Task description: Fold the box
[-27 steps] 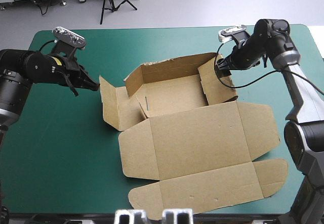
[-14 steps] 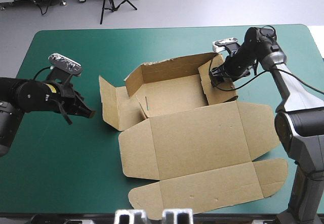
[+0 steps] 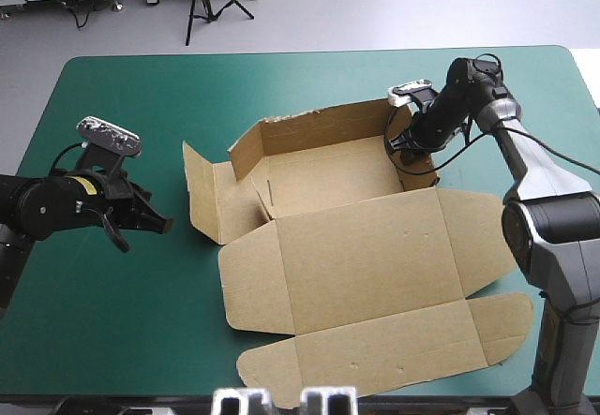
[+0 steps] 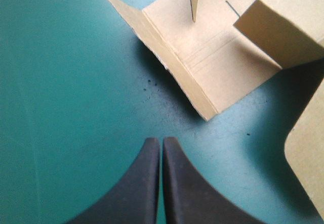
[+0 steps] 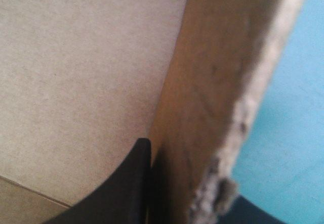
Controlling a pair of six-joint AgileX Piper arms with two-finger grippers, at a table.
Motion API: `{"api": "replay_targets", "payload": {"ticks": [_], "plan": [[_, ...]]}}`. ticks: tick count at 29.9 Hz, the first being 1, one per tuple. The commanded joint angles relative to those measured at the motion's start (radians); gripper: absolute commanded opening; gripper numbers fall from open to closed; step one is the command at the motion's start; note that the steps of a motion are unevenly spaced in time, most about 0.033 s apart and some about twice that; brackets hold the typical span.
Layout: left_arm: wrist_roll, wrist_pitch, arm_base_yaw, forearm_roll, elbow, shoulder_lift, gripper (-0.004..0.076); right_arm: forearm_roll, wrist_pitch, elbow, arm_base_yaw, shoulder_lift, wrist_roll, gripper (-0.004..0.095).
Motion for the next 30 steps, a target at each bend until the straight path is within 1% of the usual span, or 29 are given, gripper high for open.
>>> {"api": "replay_targets", "payload": {"ticks": [1, 4, 8, 10, 15, 19, 21, 23, 25, 30], "plan": [[-0.01, -0.082, -0.001, -0.044, -0.023, -0.017, 0.0008, 0.044, 0.031, -0.058, 0.001, -0.059, -0.03, -0.0014], [-0.01, -0.113, -0.001, -0.051, -0.023, -0.017, 0.002, 0.051, 0.031, -0.1, 0.001, -0.082, -0.025, -0.0017], [-0.017, -0.173, -0.001, -0.064, -0.023, -0.017, 0.008, 0.051, 0.031, -0.159, -0.001, -0.142, -0.027, -0.0016], [-0.017, -0.191, -0.001, -0.064, -0.023, -0.017, 0.0097, 0.051, 0.031, -0.177, -0.01, -0.179, -0.031, -0.0016], [-0.028, -0.283, 0.001, -0.037, -0.023, -0.017, 0.0102, 0.066, 0.031, -0.18, -0.077, -0.288, -0.031, -0.0017], [-0.1, -0.415, 0.019, -0.016, -0.023, -0.007, 0.0107, 0.156, 0.031, -0.18, -0.168, -0.361, -0.056, -0.0017], [-0.097, -0.445, 0.045, -0.059, -0.023, 0.01, 0.0107, 0.214, 0.031, -0.18, -0.221, -0.389, -0.066, -0.0017], [-0.08, -0.454, 0.081, -0.106, -0.023, 0.041, 0.0107, 0.285, 0.031, -0.18, -0.271, -0.416, -0.097, -0.0017], [-0.05, -0.447, 0.113, -0.159, -0.023, 0.077, 0.0107, 0.331, 0.031, -0.18, -0.306, -0.436, -0.112, -0.0017], [0.126, -0.443, 0.218, -0.422, -0.023, 0.178, 0.0107, 0.336, 0.031, -0.18, -0.346, -0.465, -0.116, -0.0018]]}}
